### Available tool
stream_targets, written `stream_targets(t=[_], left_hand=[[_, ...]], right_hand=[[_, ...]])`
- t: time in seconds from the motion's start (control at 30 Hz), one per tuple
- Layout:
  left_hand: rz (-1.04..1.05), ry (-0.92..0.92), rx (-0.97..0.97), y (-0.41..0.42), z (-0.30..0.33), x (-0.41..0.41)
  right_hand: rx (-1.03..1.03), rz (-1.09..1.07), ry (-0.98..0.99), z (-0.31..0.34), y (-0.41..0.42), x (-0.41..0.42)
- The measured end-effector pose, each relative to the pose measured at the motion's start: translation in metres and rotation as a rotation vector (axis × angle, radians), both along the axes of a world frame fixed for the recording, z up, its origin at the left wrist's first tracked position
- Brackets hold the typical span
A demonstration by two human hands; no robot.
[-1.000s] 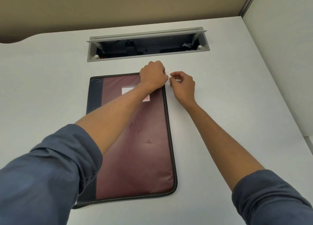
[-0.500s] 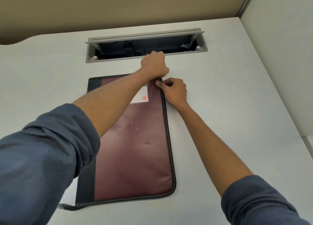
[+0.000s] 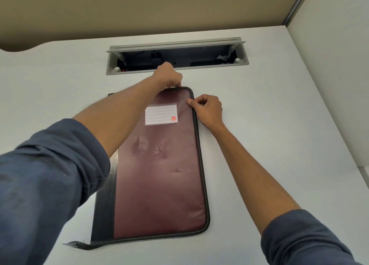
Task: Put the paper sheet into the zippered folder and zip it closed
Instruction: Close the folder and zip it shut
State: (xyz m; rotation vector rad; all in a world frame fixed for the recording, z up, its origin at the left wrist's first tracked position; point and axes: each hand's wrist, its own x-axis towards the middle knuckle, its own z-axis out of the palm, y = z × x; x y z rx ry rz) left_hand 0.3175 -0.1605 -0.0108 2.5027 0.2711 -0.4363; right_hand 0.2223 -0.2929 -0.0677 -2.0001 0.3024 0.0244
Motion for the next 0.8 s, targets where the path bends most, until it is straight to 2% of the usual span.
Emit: stream_targets(t=[0.17, 0.4, 0.8], left_hand=[[-0.068, -0.062, -0.015, -0.008, 0.003, -0.001], [-0.069, -0.034, -0.013, -0.003, 0.004, -0.002], [0.088, 0.081, -0.097, 0.080, 0.011, -0.005]], right_hand=[[0.126, 0.020, -0.041, 0.002, -0.003, -0.001], [0.123, 0.006, -0.055, 0.001, -0.004, -0.003], [0.114, -0.006, -0.025, 0.003, -0.009, -0.002]])
